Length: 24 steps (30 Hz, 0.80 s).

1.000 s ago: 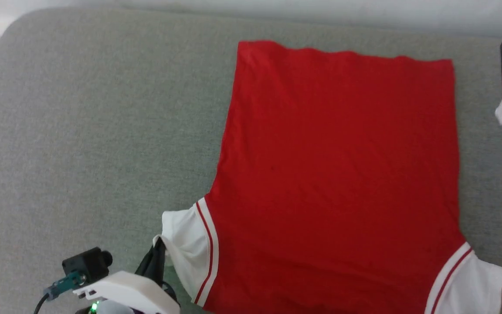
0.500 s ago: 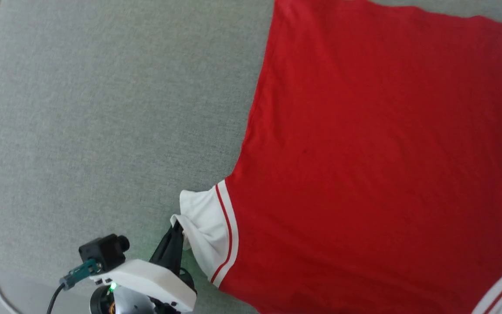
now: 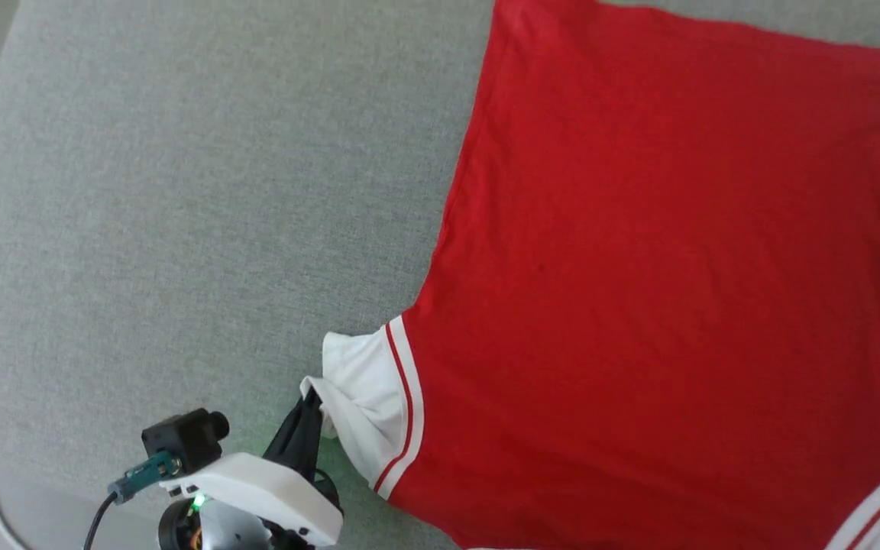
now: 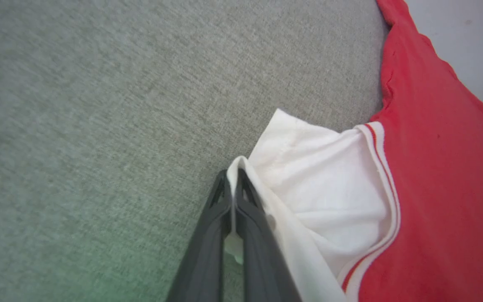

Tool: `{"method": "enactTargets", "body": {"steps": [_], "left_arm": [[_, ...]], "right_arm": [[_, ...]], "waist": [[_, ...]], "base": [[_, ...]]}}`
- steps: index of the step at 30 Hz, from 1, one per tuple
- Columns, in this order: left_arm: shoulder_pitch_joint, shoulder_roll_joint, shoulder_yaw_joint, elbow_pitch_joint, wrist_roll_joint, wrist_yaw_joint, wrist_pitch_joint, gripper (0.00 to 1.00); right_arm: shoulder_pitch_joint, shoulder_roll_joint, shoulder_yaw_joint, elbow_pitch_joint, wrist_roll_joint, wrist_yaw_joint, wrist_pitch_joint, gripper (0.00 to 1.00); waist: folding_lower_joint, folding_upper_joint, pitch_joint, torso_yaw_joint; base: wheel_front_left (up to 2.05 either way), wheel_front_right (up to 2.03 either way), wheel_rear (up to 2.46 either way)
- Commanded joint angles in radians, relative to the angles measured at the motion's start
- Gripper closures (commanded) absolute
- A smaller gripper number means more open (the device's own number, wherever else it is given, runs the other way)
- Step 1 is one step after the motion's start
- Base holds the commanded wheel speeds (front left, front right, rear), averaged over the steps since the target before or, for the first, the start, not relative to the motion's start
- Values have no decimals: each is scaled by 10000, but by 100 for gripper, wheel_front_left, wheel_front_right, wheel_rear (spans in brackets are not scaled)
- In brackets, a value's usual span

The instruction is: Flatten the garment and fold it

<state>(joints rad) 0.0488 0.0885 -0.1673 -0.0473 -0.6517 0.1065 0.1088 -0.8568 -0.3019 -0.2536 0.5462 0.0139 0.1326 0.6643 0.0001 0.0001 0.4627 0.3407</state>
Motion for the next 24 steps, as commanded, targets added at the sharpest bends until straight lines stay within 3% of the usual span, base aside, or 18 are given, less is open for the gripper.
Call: {"method": "enactTargets", "body": {"steps": [1,7,12,20,24], "left_arm": [[151,176,77,324,-36,128,182,100],[657,498,308,139,-30,343,339,100],[1205,744,422,-151,-41,524,577,100],[1781,950,506,-587,-66,726,833,100],[1969,1025,489,-764,-72,780,949,100]], "right_arm": [[493,158,-43,-337,274,-19,-853,100],[2586,703,-588,-1605,325,-19,-4341,100],[4506,1357,-1366,-2686,35,-19,-5776,100],[6924,2114,-2371,-4035,-306,-19,-5134,100],[7966,2369,-2810,-4430,-170,-19,-3699,100]], "waist": [[-1,-1,-645,-281],[-1,-1,-1904,-704],[-1,-1,-2746,-1087],[-1,-1,-3413,-1507],[-1,-1,-3569,-1637]], "base": [[0,0,0],[0,0,0],[0,0,0],[0,0,0],[0,0,0]]}}
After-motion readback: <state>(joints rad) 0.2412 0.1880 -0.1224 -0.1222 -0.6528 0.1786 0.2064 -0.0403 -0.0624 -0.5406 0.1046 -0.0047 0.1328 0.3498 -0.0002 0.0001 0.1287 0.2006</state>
